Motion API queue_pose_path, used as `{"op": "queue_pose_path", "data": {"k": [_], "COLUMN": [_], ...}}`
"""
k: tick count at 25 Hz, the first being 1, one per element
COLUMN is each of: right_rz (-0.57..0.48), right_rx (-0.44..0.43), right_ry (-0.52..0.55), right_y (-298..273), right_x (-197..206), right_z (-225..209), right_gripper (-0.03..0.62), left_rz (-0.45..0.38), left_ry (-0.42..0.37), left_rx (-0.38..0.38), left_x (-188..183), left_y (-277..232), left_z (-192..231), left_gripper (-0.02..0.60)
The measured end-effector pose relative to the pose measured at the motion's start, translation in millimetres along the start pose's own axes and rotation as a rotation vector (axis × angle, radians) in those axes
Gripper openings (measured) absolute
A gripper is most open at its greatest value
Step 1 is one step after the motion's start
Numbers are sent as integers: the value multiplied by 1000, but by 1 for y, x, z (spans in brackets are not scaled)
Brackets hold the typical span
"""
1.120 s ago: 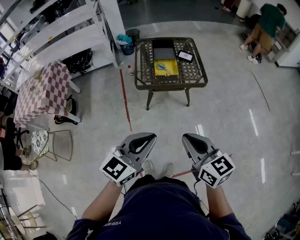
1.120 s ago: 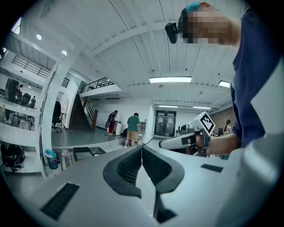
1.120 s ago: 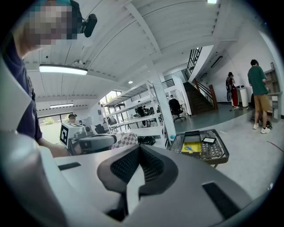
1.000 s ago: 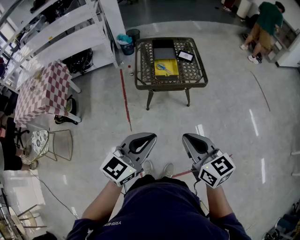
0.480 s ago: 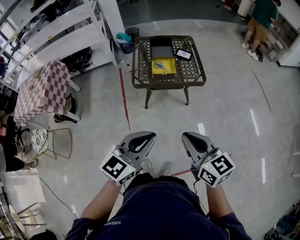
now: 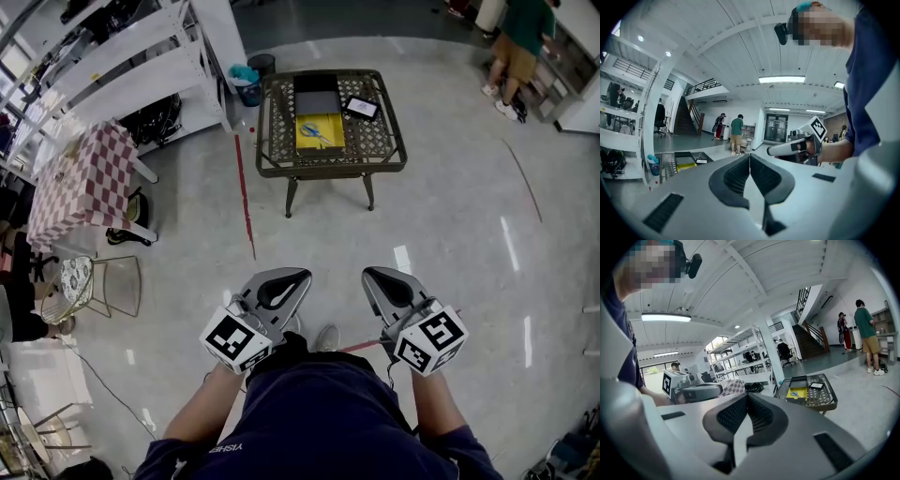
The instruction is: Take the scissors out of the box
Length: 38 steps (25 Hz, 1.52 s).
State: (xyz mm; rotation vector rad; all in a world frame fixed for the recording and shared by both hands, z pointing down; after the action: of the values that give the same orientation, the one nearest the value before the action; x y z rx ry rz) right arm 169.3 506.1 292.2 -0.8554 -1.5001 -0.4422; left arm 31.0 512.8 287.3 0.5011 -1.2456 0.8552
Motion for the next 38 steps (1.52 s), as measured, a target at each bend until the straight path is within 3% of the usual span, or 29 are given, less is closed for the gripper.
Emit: {"op": "queue_pose_path", "data": {"k": [13,26,38], "right_rz": [26,52,85], "right_rx": [11,2,34], "right_ry": [-12,-16,-46], "right_y": [-32,-151,-242], "right_x": [0,-27,-45], "right_z": [-39,-86,-118], "right_gripper": [15,15,15], "left_rz": [-3,11,43], "left_ry": [27,69,83], "left_rx": [3,7,58], "left_x": [-3,-30,-52], "left_y": [-34,-69,-93], "left_z": [41,163,258], "left_gripper": [25,25,25]}}
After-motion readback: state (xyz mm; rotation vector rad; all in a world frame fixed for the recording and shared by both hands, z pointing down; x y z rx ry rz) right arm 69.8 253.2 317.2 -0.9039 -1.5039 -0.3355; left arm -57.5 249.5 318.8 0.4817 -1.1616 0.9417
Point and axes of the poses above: the fingertips, and each gripper's own axes: y backward along the fingers, z to its left, x out of its underside, the point moved 3 cm from there along y, backward along the fingers, and after that the axes turned 9 degrees about y, right-handed, at the moved point
